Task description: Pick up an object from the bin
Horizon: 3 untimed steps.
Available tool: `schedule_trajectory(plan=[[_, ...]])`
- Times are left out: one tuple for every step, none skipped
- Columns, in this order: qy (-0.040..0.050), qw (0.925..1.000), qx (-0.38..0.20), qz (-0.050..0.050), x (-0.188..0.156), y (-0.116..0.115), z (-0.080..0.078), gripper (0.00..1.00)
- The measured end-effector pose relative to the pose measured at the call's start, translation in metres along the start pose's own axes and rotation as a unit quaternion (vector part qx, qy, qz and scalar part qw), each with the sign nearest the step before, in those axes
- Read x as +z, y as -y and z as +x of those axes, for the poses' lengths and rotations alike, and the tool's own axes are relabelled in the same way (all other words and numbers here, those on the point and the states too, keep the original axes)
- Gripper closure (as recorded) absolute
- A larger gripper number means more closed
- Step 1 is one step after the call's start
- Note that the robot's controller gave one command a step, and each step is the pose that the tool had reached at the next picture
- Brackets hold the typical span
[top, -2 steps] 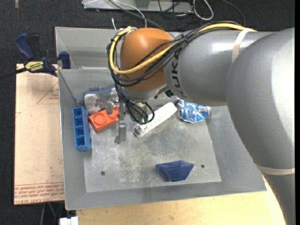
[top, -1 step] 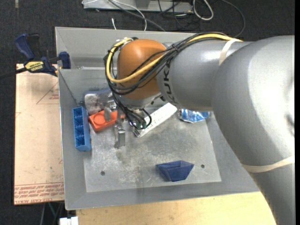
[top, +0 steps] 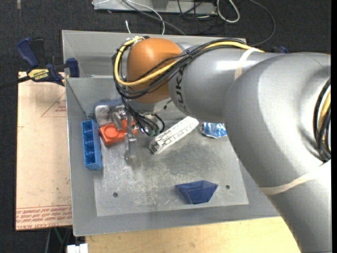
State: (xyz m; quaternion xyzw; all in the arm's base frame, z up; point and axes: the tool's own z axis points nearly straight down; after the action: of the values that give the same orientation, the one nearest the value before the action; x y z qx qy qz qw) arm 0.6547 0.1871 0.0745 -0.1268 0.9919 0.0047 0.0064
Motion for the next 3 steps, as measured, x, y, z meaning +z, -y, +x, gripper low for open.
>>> schedule_trajectory(plan=[[0.0085, 0.9998, 0.017, 0.001, -0.004, -0.012, -0.005, 1.00], [0.0085, 0.9998, 0.017, 0.001, -0.004, -0.012, -0.005, 1.00], [0.0061, 0.9998, 0.017, 0.001, -0.037, -0.013, -0.004, 1.00]])
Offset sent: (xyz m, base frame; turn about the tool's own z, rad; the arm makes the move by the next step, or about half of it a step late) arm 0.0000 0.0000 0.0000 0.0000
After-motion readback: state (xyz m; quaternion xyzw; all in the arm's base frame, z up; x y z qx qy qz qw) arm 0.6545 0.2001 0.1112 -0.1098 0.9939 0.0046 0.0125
